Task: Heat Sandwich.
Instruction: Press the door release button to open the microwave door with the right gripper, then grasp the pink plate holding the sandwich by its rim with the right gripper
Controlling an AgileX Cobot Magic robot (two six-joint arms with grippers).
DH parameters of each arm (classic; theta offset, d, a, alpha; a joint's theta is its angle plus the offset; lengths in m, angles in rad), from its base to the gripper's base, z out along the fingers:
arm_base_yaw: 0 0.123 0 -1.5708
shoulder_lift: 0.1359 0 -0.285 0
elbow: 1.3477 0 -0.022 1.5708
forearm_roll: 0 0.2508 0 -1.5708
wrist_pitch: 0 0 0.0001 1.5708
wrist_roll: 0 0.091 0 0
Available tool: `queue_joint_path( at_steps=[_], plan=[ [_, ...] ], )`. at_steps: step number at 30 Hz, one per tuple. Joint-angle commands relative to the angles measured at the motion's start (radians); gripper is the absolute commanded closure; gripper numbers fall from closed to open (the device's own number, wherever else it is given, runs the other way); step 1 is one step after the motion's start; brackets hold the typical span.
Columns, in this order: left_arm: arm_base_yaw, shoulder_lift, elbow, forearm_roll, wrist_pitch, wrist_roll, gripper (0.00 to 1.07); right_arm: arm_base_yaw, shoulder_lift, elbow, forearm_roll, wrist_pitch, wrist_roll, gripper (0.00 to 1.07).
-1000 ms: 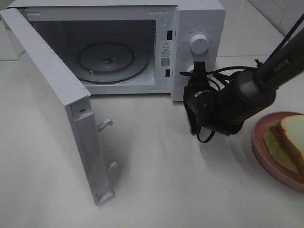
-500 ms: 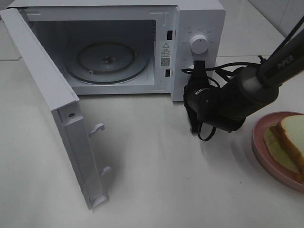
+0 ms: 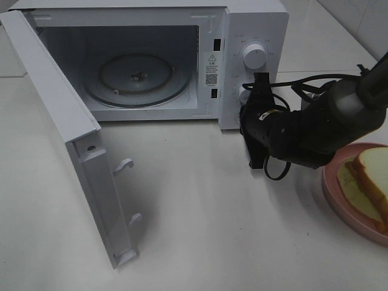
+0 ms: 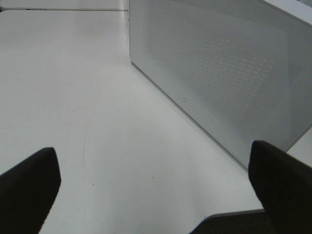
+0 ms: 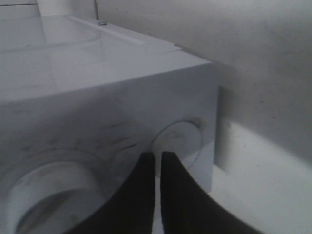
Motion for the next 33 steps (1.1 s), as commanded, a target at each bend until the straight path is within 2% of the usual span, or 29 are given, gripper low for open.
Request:
queue_joint_path(
  at_steps=[1, 6, 13, 16, 19, 25, 29, 33],
  plan=[
    [-0.005, -0.015, 0.001, -0.006, -0.005, -0.005, 0.09, -0.004, -0.043, 0.013, -0.03, -0.016, -0.002, 1.02],
    [-0.005, -0.015, 0.001, -0.006, -0.005, -0.005, 0.09, -0.004, -0.1, 0.063, -0.057, 0.021, -0.019, 1.02],
    [-0.005, -0.015, 0.001, -0.006, -0.005, -0.005, 0.09, -0.008, -0.214, 0.14, -0.164, 0.129, -0.072, 1.02],
    [-0.005, -0.015, 0.001, -0.006, -0.005, -0.005, 0.09, -0.008, -0.25, 0.152, -0.184, 0.186, -0.114, 1.02],
    [-0.005, -0.015, 0.001, -0.006, -0.005, -0.005, 0.09, -0.008, -0.278, 0.152, -0.187, 0.241, -0.202, 1.07],
    [-0.005, -0.015, 0.001, -0.006, -0.005, -0.005, 0.09, -0.008, -0.328, 0.152, -0.194, 0.332, -0.356, 1.07],
    [-0.005, -0.015, 0.001, -0.006, -0.005, -0.005, 0.09, -0.02, -0.355, 0.152, -0.261, 0.384, -0.397, 1.07],
    [-0.005, -0.015, 0.001, -0.006, -0.005, -0.005, 0.09, -0.063, -0.398, 0.152, -0.442, 0.508, -0.403, 1.07]
  ],
)
